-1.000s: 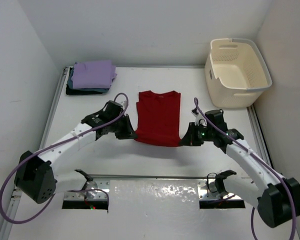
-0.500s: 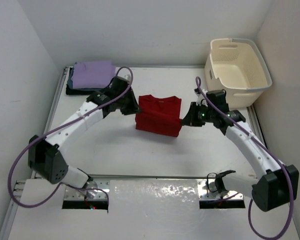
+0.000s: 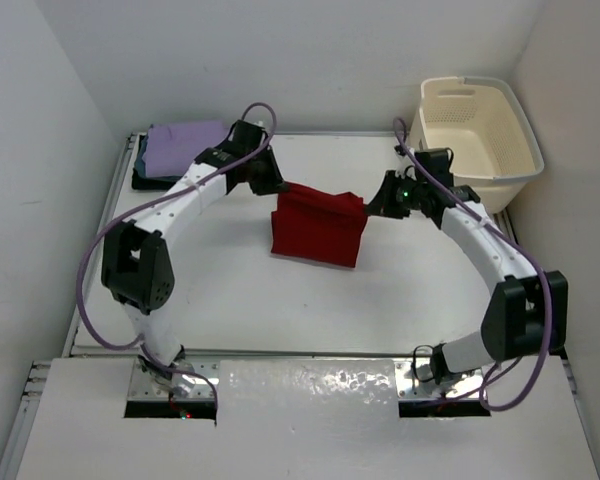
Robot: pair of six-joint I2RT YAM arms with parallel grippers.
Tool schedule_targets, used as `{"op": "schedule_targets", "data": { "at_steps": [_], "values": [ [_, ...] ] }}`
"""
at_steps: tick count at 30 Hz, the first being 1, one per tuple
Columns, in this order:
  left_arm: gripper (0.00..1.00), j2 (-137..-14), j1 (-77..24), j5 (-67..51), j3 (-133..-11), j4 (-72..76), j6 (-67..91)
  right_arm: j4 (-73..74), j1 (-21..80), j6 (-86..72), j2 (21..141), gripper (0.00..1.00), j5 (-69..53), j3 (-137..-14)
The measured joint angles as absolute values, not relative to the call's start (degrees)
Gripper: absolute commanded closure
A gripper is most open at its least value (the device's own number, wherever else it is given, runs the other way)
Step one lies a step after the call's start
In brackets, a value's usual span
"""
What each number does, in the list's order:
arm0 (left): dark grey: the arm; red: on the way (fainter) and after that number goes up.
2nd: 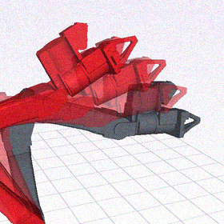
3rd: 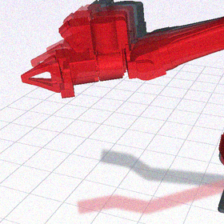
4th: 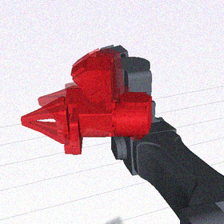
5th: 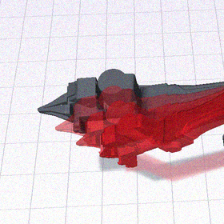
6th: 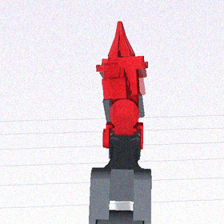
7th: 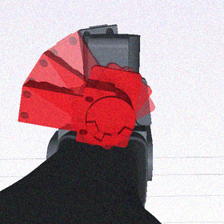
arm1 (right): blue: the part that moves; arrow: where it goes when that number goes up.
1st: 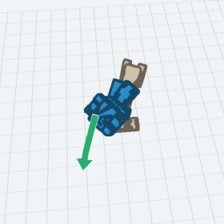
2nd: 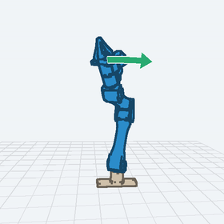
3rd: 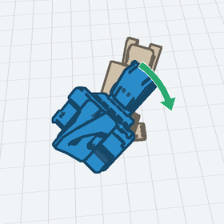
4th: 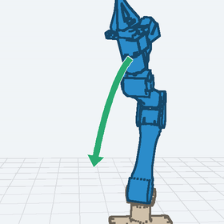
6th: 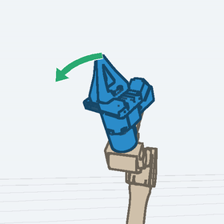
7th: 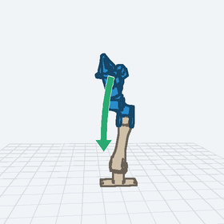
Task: Fold and stack the t-shirts
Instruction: Fold the long partially folded tshirt into a neat square
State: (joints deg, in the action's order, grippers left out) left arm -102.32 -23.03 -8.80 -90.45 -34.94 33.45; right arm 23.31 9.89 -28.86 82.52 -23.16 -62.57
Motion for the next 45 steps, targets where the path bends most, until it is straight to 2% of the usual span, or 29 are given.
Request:
{"op": "schedule_targets", "data": {
  "at_steps": [18, 19, 20, 21, 22, 23, 24, 25, 28, 31, 39, 45],
  "values": [
    [1.00, -127.28, -19.84, -9.28, -110.06, -35.77, 31.90, 18.37, 6.28, -28.56, 113.06, 1.00, -23.99, -80.60],
    [1.00, -128.73, -19.75, -9.19, -111.09, -35.73, 31.88, 18.06, 6.22, -28.69, 114.59, 0.97, -23.92, -81.60],
    [1.00, -130.30, -19.70, -9.19, -112.22, -35.64, 31.86, 17.54, 6.15, -28.93, 116.03, 0.88, -23.55, -82.43],
    [0.86, -131.94, -19.59, -9.21, -113.23, -35.35, 31.81, 17.17, 6.11, -29.23, 117.58, 0.80, -23.07, -83.37],
    [0.76, -133.62, -19.51, -9.19, -114.48, -35.44, 31.66, 17.19, 6.07, -29.61, 118.89, 0.51, -22.61, -84.31],
    [0.57, -134.78, -19.46, -9.15, -115.44, -35.51, 31.29, 17.34, 6.07, -30.17, 119.96, 0.38, -22.22, -85.27],
    [0.43, -136.22, -19.38, -8.95, -116.97, -35.83, 31.05, 17.67, 6.02, -30.13, 121.19, 0.24, -21.78, -86.65],
    [0.34, -137.56, -19.27, -8.60, -118.69, -36.23, 31.03, 18.00, 5.96, -29.71, 122.37, 0.01, -21.61, -88.18],
    [0.24, -138.76, -18.74, -7.75, -121.05, -36.75, 30.65, 19.18, 5.74, -28.69, 124.09, 0.01, -21.47, -91.96],
    [0.01, -137.08, -18.37, -6.33, -120.60, -36.64, 30.30, 19.86, 5.74, -27.81, 123.13, 0.01, -21.58, -93.08],
    [0.00, -122.54, -19.73, -5.56, -108.47, -33.32, 30.41, 17.47, 6.94, -27.29, 108.09, 0.01, -25.39, -79.92],
    [0.00, -123.04, -22.00, -9.63, -107.92, -27.75, 30.48, 10.28, 10.00, -30.20, 110.19, 0.01, -28.77, -78.46]
  ]
}}
